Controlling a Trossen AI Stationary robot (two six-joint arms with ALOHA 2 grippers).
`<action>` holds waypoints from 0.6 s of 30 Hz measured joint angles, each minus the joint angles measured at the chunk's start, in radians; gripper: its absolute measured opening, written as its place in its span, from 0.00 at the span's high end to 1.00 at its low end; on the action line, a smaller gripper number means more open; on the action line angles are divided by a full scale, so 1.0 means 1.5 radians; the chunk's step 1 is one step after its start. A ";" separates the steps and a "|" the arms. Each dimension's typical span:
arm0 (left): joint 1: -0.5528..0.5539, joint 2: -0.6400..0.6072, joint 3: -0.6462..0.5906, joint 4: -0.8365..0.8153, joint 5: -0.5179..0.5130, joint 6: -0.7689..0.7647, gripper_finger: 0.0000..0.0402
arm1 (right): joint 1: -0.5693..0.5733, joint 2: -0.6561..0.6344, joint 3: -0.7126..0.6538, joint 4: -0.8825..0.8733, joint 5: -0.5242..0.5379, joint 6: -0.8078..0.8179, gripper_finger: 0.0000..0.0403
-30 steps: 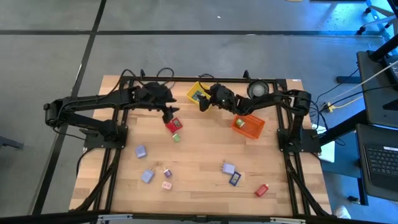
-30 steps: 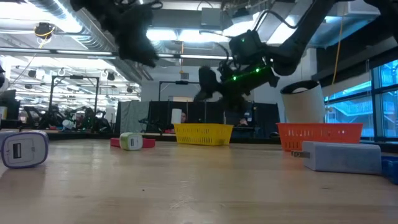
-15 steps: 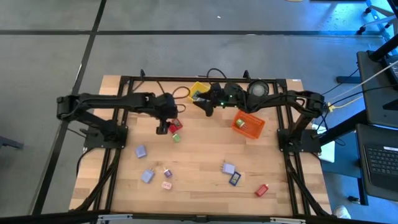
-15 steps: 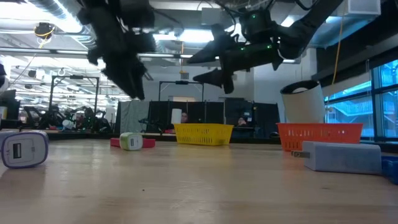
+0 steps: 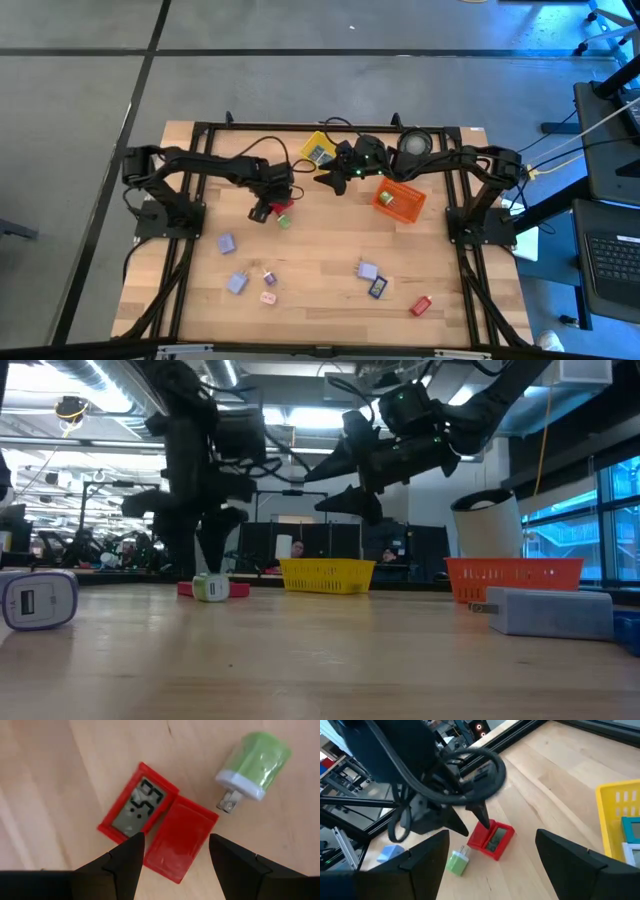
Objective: Pick & Place Office items
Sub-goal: Put the left red digital clock into the yellow bin
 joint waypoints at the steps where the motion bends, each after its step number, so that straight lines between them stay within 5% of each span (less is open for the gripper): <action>1: 0.000 0.008 0.000 0.000 0.003 0.008 0.46 | 0.000 0.000 0.000 0.000 0.000 0.000 0.26; 18: -0.011 0.057 0.000 -0.009 0.004 0.052 0.53 | 0.000 0.000 0.000 -0.007 0.000 -0.003 0.26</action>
